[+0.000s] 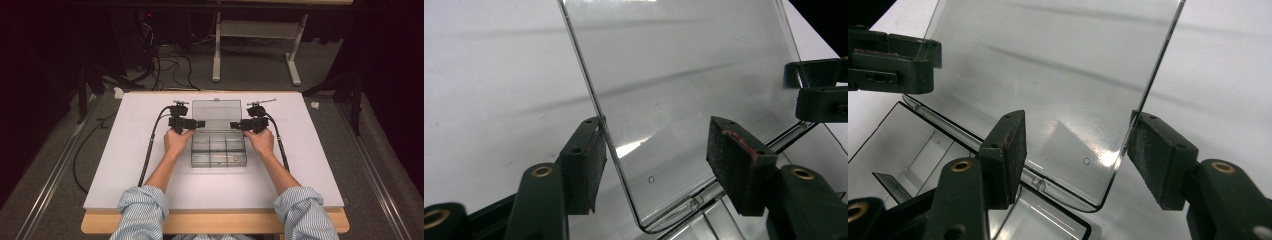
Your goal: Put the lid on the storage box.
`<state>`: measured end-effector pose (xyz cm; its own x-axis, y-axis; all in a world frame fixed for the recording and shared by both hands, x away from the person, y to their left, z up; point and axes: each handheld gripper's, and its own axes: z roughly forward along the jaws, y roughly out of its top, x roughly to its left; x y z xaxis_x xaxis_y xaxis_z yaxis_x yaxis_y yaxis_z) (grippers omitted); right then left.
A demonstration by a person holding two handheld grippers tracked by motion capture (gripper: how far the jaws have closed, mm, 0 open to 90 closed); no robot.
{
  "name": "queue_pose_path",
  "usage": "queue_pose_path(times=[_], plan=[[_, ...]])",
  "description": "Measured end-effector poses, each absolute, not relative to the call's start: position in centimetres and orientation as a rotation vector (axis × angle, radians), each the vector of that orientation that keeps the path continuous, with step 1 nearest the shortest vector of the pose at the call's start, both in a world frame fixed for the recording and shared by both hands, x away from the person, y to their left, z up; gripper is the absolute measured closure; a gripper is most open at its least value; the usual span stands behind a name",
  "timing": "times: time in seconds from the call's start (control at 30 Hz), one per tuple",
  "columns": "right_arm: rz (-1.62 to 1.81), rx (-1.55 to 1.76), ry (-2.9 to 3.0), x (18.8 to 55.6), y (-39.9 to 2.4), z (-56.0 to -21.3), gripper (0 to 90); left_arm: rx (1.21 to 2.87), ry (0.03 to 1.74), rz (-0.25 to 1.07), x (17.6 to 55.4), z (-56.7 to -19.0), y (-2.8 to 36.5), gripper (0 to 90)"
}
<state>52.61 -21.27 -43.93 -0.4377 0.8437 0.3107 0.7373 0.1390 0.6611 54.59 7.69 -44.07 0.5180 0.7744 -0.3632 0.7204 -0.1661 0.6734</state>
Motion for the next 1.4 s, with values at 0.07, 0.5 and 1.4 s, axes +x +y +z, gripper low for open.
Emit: queue_pose_path(times=[0.07, 0.5, 1.4], plan=[[1.180, 1.574, 2.259, 52.5, -21.2, -43.7, 42.6, 1.916, 1.220, 0.094, 54.4, -43.8, 7.7, 43.1], [1.162, 1.511, 2.245, 51.5, -21.0, -42.6, 43.7, 1.934, 1.173, 0.184, 53.3, -42.6, 7.5, 46.2], [1.201, 1.455, 2.205, 50.2, -21.5, -42.2, 51.0, 1.927, 1.131, 0.234, 52.1, -41.5, 7.2, 46.0]])
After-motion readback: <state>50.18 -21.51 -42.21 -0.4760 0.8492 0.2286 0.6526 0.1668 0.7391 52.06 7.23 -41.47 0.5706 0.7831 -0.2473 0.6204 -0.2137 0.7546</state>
